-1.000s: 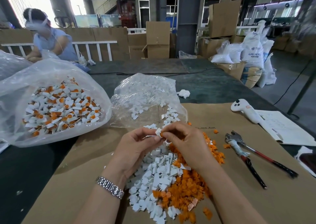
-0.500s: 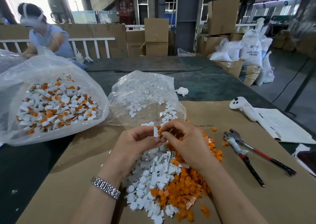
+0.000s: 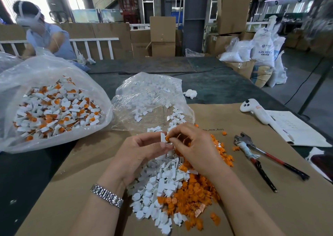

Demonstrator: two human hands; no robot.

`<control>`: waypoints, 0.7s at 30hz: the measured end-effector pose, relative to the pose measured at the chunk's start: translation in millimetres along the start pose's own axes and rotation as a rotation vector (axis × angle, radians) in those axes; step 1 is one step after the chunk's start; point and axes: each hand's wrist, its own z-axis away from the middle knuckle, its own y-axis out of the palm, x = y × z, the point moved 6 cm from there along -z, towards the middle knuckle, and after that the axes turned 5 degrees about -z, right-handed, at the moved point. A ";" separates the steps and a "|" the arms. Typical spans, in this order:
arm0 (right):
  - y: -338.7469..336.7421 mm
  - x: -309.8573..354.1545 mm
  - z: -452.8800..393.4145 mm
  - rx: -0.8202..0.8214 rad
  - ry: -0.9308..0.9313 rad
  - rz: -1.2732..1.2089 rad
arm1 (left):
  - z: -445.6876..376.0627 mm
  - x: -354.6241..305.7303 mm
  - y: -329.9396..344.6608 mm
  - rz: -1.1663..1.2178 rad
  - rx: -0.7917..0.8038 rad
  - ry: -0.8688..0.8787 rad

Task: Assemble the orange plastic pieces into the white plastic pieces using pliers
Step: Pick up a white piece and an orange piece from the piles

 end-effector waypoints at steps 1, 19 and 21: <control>0.5 0.2 0.4 0.010 -0.006 0.027 | -0.4 1.0 0.2 0.013 0.012 -0.013; -90.6 -67.3 20.5 0.085 0.826 0.909 | -5.6 10.2 -12.5 0.287 -0.222 -0.071; -105.2 -83.0 35.2 0.114 1.009 0.883 | -4.9 9.5 -12.6 0.287 -0.231 -0.073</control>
